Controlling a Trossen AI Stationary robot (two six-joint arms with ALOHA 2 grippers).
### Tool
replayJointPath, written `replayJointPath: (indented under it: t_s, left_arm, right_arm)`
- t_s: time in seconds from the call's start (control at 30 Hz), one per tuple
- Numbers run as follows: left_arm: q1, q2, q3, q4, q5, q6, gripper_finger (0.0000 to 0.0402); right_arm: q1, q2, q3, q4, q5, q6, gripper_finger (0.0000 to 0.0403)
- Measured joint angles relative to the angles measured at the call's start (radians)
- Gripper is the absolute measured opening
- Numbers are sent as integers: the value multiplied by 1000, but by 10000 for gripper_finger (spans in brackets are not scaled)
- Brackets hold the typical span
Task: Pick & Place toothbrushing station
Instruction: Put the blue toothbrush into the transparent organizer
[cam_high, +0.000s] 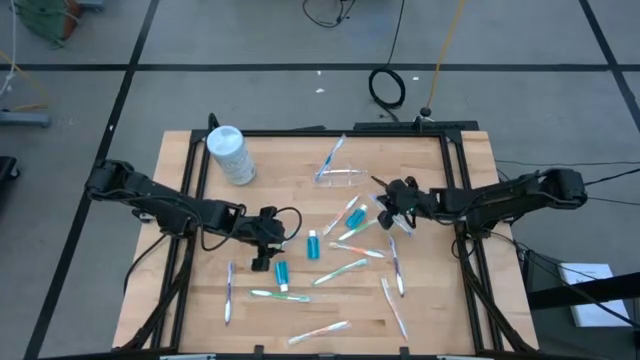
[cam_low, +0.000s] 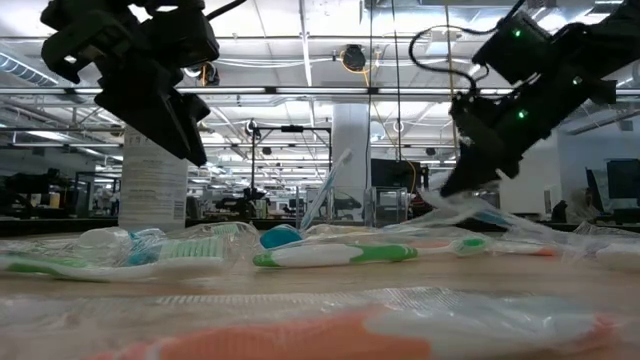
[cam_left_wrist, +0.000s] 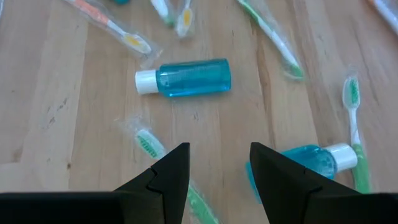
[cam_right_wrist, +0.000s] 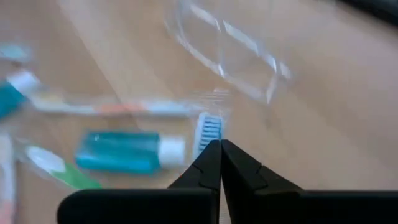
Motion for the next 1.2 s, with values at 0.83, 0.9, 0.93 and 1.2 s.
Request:
replayJointPath:
  t_s: [0.83,0.9,0.93,1.2]
  left_arm:
    - [0,0,0,111,-1,-129,175]
    - [0,0,0,111,-1,-127,175]
    - [0,0,0,111,-1,-127,175]
    - [0,0,0,110,-1,-128,175]
  right_arm:
    - [-142,105,3,1183,43,-637,0]
    - [-190,173,11,1244,27,-587,0]
    - [-213,209,17,1268,17,-558,0]
    - [-298,446,87,1329,-52,-465,0]
